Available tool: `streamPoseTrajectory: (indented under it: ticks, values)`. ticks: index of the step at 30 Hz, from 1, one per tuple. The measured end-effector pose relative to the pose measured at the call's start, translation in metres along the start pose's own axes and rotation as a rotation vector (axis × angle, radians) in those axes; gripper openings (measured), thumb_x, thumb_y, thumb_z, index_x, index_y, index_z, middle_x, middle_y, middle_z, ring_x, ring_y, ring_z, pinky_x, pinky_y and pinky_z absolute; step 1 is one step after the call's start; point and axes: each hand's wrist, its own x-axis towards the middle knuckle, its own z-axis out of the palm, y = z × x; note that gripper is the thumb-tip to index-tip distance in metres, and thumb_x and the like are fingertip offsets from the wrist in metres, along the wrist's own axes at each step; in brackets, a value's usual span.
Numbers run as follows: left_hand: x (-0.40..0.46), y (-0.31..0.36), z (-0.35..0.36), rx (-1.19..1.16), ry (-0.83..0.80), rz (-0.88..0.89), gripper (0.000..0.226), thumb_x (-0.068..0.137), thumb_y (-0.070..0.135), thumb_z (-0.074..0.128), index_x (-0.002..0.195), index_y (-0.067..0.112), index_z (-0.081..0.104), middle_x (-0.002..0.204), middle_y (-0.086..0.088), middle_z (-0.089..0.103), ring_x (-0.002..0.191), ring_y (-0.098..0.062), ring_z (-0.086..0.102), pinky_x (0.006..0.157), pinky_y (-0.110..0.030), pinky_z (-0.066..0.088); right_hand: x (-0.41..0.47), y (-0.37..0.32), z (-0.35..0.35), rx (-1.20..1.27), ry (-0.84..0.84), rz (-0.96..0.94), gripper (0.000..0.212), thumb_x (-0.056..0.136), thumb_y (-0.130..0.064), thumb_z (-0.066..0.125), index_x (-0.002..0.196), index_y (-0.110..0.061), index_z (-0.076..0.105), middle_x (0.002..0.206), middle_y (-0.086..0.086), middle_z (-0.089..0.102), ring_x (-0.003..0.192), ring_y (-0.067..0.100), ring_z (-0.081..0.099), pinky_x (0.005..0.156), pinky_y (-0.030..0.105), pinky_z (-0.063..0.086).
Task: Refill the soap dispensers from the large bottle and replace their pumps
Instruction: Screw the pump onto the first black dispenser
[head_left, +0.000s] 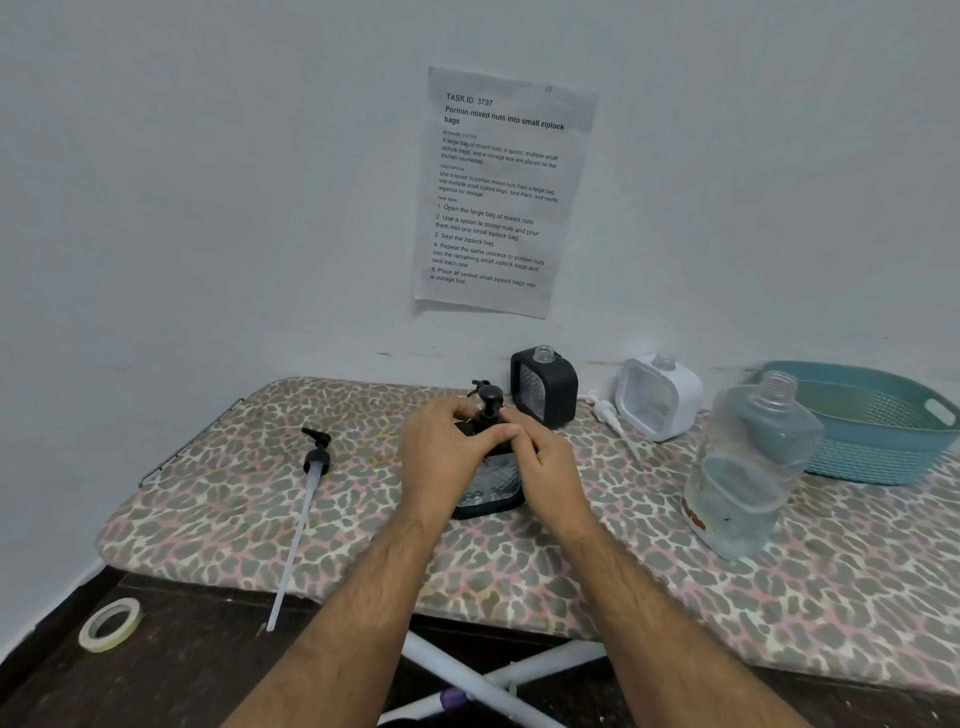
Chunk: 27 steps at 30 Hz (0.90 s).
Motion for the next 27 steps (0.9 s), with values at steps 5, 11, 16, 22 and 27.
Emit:
streamPoseTrajectory:
  ticks: [5,11,16,22,27]
  values:
    - [0.004,-0.005,0.002,-0.031,-0.004,0.050,0.054,0.063,0.075,0.066,0.092,0.030,0.074,0.090,0.018,0.070,0.095,-0.006,0.063,0.091,-0.040,0.051,-0.001,0.000,0.000,0.012,0.006,0.004,0.032,0.105,-0.022,0.044,0.130,-0.022,0.062,0.123,-0.021,0.058,0.112,-0.016,0.050,0.097,0.007,0.036]
    - [0.009,-0.009,-0.003,-0.071,-0.110,0.081,0.041,0.074,0.055,0.073,0.103,0.027,0.076,0.108,0.016,0.069,0.110,-0.005,0.058,0.102,-0.037,0.045,0.001,0.003,0.001,0.004,0.006,0.002,0.032,0.105,-0.022,0.043,0.132,-0.022,0.061,0.127,-0.018,0.058,0.119,-0.007,0.051,0.103,0.015,0.037]
    - [0.018,-0.011,-0.014,-0.122,-0.292,0.159,0.019,0.084,0.033,0.074,0.103,0.029,0.075,0.111,0.020,0.064,0.107,0.006,0.054,0.096,-0.020,0.039,0.001,0.004,0.001,0.012,0.000,-0.006,0.033,0.105,-0.021,0.043,0.131,-0.025,0.062,0.129,-0.015,0.062,0.120,-0.006,0.053,0.103,0.018,0.040]
    - [0.015,-0.005,-0.019,-0.111,-0.330,0.148,0.018,0.086,0.030,0.072,0.104,0.028,0.073,0.106,0.015,0.071,0.101,0.005,0.061,0.094,-0.023,0.045,0.002,0.006,0.002,0.000,0.006,0.017,0.033,0.105,-0.025,0.042,0.132,-0.025,0.061,0.132,-0.013,0.061,0.123,-0.003,0.052,0.108,0.025,0.041]
    - [-0.002,0.000,-0.010,-0.092,-0.140,0.010,0.031,0.073,0.047,0.080,0.098,0.031,0.070,0.092,0.022,0.067,0.089,0.010,0.059,0.081,-0.012,0.045,0.001,0.006,0.003,0.012,0.006,0.008,0.033,0.105,-0.024,0.042,0.132,-0.025,0.061,0.131,-0.014,0.061,0.123,-0.003,0.053,0.107,0.026,0.041]
